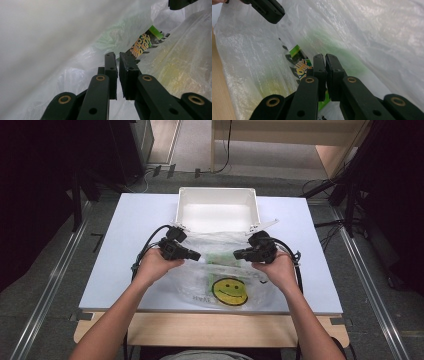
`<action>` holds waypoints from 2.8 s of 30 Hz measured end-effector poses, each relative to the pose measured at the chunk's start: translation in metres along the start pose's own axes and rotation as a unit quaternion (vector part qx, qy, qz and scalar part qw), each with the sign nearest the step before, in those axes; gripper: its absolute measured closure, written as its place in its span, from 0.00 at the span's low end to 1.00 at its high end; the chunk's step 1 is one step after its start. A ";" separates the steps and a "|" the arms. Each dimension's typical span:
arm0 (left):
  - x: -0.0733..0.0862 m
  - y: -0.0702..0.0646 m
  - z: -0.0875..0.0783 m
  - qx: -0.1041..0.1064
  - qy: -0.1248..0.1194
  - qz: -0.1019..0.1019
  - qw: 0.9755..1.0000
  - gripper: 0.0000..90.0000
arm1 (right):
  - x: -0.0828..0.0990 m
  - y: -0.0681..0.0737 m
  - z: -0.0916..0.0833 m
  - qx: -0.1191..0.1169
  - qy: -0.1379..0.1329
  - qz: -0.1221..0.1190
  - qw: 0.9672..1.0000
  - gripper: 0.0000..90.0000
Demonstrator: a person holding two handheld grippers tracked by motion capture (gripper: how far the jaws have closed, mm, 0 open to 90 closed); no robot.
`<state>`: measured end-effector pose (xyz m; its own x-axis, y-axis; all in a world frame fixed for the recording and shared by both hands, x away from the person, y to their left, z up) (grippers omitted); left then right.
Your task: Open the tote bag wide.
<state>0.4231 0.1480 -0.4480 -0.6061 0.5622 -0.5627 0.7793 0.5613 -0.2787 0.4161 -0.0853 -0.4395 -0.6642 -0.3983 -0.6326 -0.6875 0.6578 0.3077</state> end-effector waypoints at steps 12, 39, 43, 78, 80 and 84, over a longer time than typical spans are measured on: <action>0.025 0.009 0.017 0.008 0.009 -0.027 1.000 0.95 | 0.025 -0.015 0.011 0.016 0.018 0.013 1.000 0.98; 0.043 0.021 0.020 -0.026 0.003 -0.060 0.998 0.94 | 0.069 -0.038 0.012 0.073 0.047 0.049 0.995 0.98; 0.047 0.029 0.014 -0.059 0.005 -0.064 0.996 0.97 | 0.070 -0.050 0.008 0.083 0.037 0.072 0.993 0.98; 0.083 0.061 -0.025 -0.100 -0.015 -0.119 0.988 1.00 | 0.105 -0.094 -0.038 0.143 0.011 0.137 0.980 1.00; 0.082 0.061 -0.025 -0.103 -0.013 -0.116 0.988 1.00 | 0.105 -0.095 -0.038 0.146 0.011 0.140 0.979 1.00; 0.079 0.062 -0.024 -0.106 -0.013 -0.126 0.986 1.00 | 0.103 -0.095 -0.037 0.154 0.012 0.139 0.978 1.00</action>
<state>0.4202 0.2414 -0.4912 -0.7696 0.3743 -0.5174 0.5524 0.7967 -0.2453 0.4017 -0.2127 -0.5075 -0.8224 -0.1896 -0.5364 -0.3612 0.9024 0.2348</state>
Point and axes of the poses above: each handheld gripper's, and its own axes: z roughly forward along the jaws, x roughly out of its underside, y roughly to its left, the point moved 5 cm from there along z, roughly forward along the jaws, and after that the axes turned 7 degrees about z, right-handed, at the moved point
